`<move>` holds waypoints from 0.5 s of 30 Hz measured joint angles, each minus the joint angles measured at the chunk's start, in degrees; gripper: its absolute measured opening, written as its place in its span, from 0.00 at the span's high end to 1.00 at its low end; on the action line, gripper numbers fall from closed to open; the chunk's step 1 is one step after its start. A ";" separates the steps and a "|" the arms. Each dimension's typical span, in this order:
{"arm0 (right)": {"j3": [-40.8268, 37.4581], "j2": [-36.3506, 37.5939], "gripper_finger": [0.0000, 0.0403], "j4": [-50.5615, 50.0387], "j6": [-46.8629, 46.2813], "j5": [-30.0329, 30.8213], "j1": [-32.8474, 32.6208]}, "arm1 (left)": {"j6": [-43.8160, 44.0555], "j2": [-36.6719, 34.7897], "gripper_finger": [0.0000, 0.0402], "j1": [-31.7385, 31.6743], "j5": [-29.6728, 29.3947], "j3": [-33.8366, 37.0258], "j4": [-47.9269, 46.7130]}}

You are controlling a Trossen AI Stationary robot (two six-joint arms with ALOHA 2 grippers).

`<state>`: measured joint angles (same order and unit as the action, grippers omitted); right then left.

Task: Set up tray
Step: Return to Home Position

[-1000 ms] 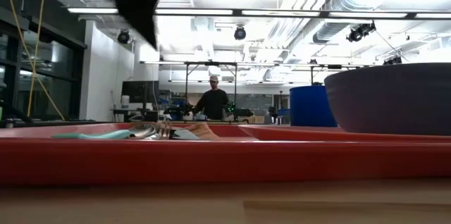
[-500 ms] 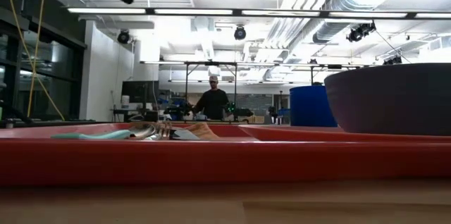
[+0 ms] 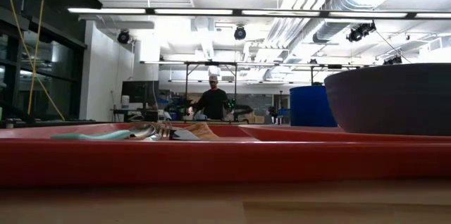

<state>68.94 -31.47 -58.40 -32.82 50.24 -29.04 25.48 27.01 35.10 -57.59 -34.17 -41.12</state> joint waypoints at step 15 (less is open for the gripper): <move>-28.02 7.25 1.00 43.66 8.77 8.59 0.00 | -10.47 -10.47 0.89 6.19 1.25 17.72 26.86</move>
<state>40.91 -24.23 -14.74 -24.05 58.83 -29.04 15.01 16.55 41.29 -56.34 -16.45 -14.26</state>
